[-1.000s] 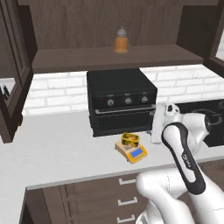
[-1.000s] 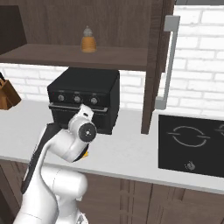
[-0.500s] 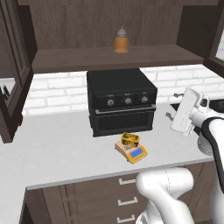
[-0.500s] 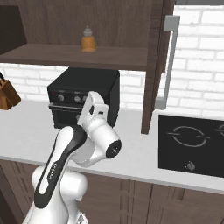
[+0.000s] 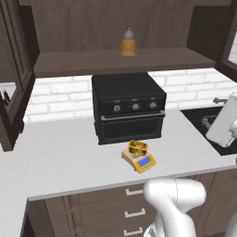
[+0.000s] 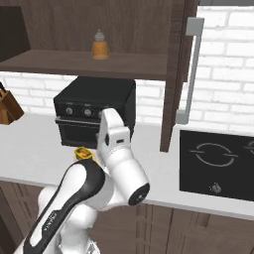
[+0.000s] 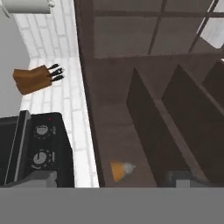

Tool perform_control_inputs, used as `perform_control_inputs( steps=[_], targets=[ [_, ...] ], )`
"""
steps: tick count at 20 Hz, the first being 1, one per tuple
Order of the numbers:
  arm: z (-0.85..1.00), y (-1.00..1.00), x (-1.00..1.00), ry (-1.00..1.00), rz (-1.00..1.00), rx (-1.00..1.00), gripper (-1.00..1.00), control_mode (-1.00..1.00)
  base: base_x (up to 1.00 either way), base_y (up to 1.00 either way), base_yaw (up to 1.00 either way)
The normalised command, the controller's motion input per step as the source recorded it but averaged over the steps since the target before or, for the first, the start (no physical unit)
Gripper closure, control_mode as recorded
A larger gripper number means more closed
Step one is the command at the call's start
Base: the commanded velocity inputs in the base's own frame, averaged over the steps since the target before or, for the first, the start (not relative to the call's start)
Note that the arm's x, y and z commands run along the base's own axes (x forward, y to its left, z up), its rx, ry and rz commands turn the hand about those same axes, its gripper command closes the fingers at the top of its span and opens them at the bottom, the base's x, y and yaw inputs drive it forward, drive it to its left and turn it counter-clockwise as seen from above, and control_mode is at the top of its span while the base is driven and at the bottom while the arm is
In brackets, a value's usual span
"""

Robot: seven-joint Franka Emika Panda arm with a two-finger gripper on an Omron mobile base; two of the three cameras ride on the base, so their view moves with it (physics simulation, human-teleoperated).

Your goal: Pick the canned food and place it on the digital scale for weighing, and close the cabinet.

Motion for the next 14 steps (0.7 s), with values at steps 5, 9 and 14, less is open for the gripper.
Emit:
perform_control_inputs(
  steps=[5,9,14],
  targets=[
    [0.25,0.33,-1.00,-0.25,-0.40,-0.07,-1.00,-1.00,0.00,0.00,0.00],
    [0.01,0.58,-1.00,-0.29,-0.37,-0.12,-1.00,-1.00,0.00,0.00,0.00],
    [-0.11,0.10,-0.89,-0.20,-0.28,-0.04,-1.00,-1.00,0.00,0.00,0.00]
  ],
)
